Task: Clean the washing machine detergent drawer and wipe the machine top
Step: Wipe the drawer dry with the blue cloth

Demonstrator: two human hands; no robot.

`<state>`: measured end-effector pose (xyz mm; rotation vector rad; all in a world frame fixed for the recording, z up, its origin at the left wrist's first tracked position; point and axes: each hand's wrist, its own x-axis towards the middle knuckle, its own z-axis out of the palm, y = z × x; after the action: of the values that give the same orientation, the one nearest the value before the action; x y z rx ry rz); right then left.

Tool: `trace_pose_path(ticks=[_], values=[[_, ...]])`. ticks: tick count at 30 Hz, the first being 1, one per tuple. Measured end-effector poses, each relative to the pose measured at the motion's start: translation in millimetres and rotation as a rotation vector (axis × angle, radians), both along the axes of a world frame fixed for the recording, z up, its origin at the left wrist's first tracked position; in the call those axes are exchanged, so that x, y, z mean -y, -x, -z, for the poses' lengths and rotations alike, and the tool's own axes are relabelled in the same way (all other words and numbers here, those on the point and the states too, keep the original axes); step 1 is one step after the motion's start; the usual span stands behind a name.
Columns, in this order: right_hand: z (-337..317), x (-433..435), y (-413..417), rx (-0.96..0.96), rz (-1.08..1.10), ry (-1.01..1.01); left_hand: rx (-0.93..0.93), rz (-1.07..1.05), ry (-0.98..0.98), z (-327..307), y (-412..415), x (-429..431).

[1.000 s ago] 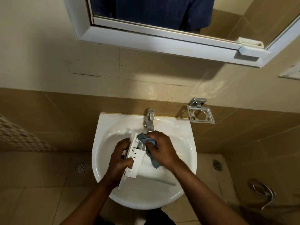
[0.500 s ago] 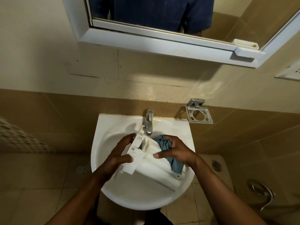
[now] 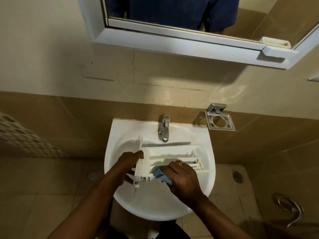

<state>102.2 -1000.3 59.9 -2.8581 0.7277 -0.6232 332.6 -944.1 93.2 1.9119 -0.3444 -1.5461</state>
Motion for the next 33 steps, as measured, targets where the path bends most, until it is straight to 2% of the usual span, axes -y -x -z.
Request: trace_pose_path(ticks=[5, 9, 11, 13, 15, 18, 21, 25, 29, 33], values=[[2, 1, 9, -0.070, -0.058, -0.113, 0.456, -0.082, 0.209, 21, 18, 2], [-12, 13, 17, -0.266, -0.048, -0.478, 0.626, -0.102, 0.361, 29, 27, -3], [-17, 16, 17, -0.200, 0.018, -0.437, 0.684, -0.087, 0.443, 33, 30, -6], [-21, 13, 6, -0.030, 0.156, -0.299, 0.724, -0.083, 0.513, 37, 33, -9], [-22, 4, -16, 0.051, 0.261, -0.256, 0.751, -0.080, 0.561, 41, 37, -10], [-2, -8, -42, -0.071, 0.217, -0.256, 0.754, -0.094, 0.608, 47, 38, -7], [10, 1, -34, -0.180, 0.151, -0.242, 0.770, -0.085, 0.599, 55, 32, -9], [14, 33, 4, -0.216, 0.295, -0.324, 0.782, -0.080, 0.545, 67, 21, -13], [7, 56, 35, -0.032, 0.569, -0.502, 0.756, -0.076, 0.483, 80, 13, -5], [-2, 63, 32, 0.186, 0.656, -0.573, 0.742, -0.046, 0.396, 88, 13, 10]])
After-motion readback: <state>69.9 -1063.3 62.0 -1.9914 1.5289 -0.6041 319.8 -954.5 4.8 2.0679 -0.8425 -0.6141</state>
